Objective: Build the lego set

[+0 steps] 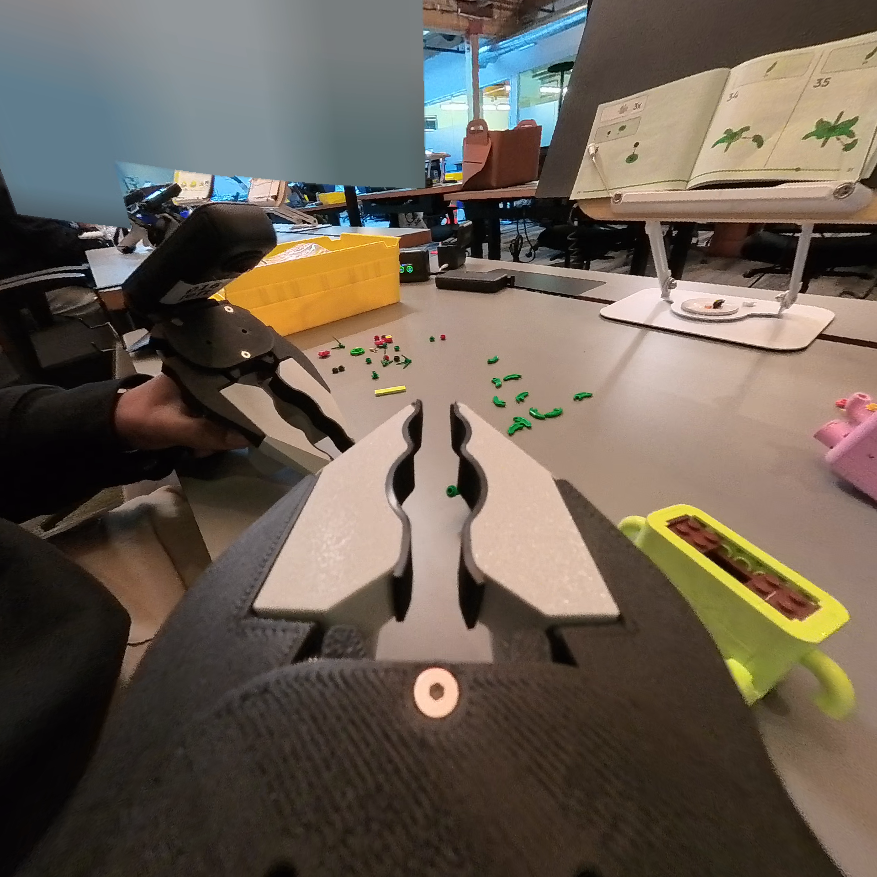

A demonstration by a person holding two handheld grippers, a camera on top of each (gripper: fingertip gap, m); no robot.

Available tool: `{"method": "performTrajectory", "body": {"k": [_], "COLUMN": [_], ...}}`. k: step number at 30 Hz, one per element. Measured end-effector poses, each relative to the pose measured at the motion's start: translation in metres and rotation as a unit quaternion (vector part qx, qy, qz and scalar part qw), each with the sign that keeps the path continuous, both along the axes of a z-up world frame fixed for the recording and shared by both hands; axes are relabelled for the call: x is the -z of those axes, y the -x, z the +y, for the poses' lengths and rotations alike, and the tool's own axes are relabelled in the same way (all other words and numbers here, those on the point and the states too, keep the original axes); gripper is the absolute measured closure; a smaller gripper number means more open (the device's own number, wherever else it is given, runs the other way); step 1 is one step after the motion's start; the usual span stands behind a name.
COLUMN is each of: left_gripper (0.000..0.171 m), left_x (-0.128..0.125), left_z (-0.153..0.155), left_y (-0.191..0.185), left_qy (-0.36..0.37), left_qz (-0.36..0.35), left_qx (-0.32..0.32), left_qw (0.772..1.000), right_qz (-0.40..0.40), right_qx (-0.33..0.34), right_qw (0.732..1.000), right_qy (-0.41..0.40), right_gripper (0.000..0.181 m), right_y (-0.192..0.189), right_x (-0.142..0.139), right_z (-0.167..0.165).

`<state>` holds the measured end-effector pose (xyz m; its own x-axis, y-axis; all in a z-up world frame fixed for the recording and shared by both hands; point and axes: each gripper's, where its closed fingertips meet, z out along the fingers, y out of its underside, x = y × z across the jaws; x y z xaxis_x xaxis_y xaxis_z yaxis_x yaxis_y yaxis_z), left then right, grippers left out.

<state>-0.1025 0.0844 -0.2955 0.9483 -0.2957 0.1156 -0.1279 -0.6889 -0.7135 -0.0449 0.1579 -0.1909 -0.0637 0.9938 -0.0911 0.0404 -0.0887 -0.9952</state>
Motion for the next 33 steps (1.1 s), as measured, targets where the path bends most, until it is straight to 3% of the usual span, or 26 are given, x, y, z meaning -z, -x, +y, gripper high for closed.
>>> {"method": "performTrajectory", "body": {"k": [12, 33], "left_gripper": [0.15, 0.151], "left_x": [0.0, 0.0], "left_z": [0.0, 0.001], "left_y": [0.0, 0.0], "left_qy": [0.001, 0.001], "left_qz": [-0.005, -0.004], "left_qx": [-0.001, -0.001], "left_qw": [1.0, 1.0], "right_qz": [-0.048, -0.075], "right_qx": [-0.009, -0.012], "right_qw": [0.994, 0.988], "right_qy": [-0.096, -0.134], "right_gripper": [0.171, 0.174], "right_y": [0.009, 0.014], "right_x": [0.015, 0.024], "right_z": [-0.021, -0.028]}}
